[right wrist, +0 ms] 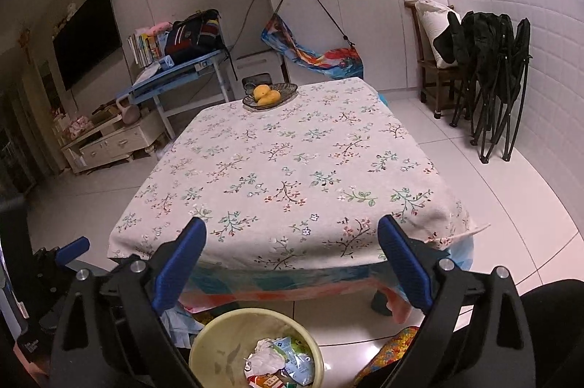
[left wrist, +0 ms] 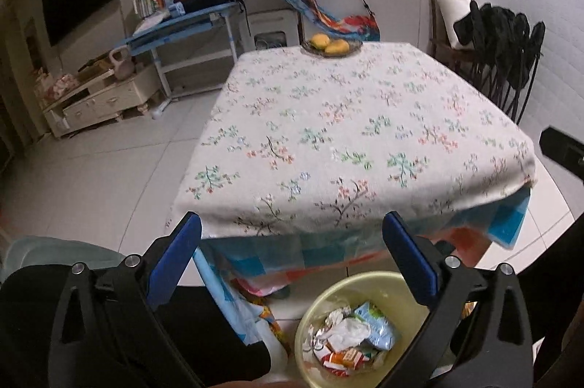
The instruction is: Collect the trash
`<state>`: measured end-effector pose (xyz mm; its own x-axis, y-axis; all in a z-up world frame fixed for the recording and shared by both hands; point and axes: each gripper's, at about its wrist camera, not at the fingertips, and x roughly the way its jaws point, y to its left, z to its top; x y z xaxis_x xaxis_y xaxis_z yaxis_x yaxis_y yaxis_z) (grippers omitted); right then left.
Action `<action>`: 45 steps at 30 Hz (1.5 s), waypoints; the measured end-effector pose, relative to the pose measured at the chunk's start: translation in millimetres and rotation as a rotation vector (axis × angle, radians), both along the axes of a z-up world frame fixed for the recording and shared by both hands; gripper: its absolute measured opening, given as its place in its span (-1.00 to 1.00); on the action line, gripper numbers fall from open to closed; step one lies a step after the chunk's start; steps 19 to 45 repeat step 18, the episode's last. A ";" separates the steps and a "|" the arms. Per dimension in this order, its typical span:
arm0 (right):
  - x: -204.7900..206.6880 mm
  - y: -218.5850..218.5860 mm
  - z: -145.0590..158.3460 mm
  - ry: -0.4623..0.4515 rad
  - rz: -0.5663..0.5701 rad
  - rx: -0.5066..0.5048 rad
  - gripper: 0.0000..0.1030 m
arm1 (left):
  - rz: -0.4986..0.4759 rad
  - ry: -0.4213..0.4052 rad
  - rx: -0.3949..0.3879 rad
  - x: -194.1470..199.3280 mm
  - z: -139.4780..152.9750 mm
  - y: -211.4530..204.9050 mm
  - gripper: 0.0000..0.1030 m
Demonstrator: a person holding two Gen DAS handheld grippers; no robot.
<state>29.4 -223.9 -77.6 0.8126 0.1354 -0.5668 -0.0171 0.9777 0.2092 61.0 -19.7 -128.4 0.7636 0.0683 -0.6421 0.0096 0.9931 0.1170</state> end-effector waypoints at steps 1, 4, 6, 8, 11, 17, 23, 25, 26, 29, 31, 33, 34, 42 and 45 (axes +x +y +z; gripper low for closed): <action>0.3 1.5 -0.1 -0.001 0.003 -0.003 0.77 | -0.004 -0.020 -0.002 -2.5 1.4 0.5 0.86; 1.0 2.8 -0.9 0.002 0.008 -0.005 0.77 | -0.029 -0.057 -0.023 -8.9 4.1 -0.7 0.86; 0.4 2.9 -0.4 0.000 0.005 -0.003 0.77 | -0.045 -0.067 -0.017 -10.7 6.5 -3.0 0.86; 0.6 2.6 -1.0 -0.001 -0.002 0.002 0.77 | -0.050 -0.070 -0.022 -11.0 7.4 -4.2 0.86; 0.3 2.5 -2.3 0.001 -0.010 0.004 0.77 | -0.026 -0.037 -0.027 -4.7 6.2 -0.7 0.86; -0.1 1.4 -2.9 0.003 -0.016 -0.001 0.79 | 0.002 -0.036 -0.065 -2.7 7.4 7.9 0.86; 0.4 0.6 -3.4 0.004 -0.016 0.000 0.79 | 0.004 -0.039 -0.069 -2.9 7.6 8.6 0.86; 0.4 0.6 -3.4 0.004 -0.016 0.000 0.79 | 0.004 -0.039 -0.069 -2.9 7.6 8.6 0.86; 0.4 0.6 -3.4 0.004 -0.016 0.000 0.79 | 0.004 -0.039 -0.069 -2.9 7.6 8.6 0.86; 0.4 0.6 -3.4 0.004 -0.016 0.000 0.79 | 0.004 -0.039 -0.069 -2.9 7.6 8.6 0.86; 0.4 0.6 -3.4 0.004 -0.016 0.000 0.79 | 0.004 -0.039 -0.069 -2.9 7.6 8.6 0.86; 0.4 0.6 -3.4 0.004 -0.016 0.000 0.79 | 0.004 -0.039 -0.069 -2.9 7.6 8.6 0.86; 0.4 0.6 -3.4 0.004 -0.016 0.000 0.79 | 0.004 -0.039 -0.069 -2.9 7.6 8.6 0.86; 0.4 0.6 -3.4 0.004 -0.016 0.000 0.79 | 0.004 -0.039 -0.069 -2.9 7.6 8.6 0.86; 0.4 0.6 -3.4 0.004 -0.016 0.000 0.79 | 0.004 -0.039 -0.069 -2.9 7.6 8.6 0.86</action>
